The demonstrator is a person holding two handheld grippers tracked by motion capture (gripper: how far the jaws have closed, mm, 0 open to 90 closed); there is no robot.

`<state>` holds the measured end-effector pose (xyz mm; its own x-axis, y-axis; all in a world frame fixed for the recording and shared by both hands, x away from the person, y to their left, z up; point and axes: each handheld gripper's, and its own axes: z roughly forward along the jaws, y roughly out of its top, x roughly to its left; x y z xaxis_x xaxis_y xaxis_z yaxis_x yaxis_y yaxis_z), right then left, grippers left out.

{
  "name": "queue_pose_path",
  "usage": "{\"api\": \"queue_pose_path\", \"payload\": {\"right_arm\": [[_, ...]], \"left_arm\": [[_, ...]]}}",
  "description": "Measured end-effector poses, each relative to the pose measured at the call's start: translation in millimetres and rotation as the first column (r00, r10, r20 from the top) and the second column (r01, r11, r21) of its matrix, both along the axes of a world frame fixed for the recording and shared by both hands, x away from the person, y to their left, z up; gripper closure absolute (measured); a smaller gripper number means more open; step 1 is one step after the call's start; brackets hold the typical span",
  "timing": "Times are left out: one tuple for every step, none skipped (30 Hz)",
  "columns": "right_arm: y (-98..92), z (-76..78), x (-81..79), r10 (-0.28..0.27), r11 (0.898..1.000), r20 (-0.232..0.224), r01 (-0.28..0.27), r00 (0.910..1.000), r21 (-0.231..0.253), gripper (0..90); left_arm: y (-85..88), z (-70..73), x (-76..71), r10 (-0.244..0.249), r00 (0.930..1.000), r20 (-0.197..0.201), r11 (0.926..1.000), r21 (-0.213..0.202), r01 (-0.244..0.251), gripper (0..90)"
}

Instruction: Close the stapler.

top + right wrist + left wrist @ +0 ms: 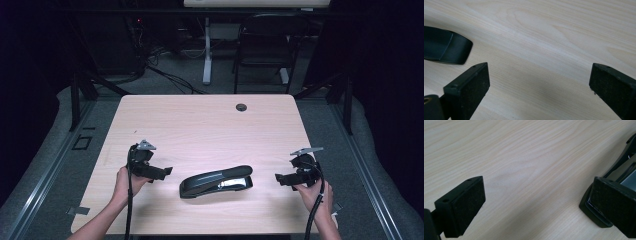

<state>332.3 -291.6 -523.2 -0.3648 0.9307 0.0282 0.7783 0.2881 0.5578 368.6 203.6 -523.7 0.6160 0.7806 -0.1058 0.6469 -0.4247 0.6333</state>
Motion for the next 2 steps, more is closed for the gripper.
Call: {"api": "queue_pose_path", "payload": {"right_arm": [[-0.3, -1.2, 0.6, 0.003, 1.000, -0.003, -0.003, 1.0000, -0.004, 2.3], [-0.6, -2.6, 1.2, 0.006, 1.000, -0.011, -0.007, 0.9999, -0.006, 2.3]], "left_arm": [[-0.1, -1.2, 0.8, 0.001, 1.0000, -0.004, 1.0000, 0.000, -0.001, 0.1], [-0.1, -2.5, 1.8, 0.002, 1.0000, -0.009, 1.0000, 0.000, -0.002, 0.1]]}}
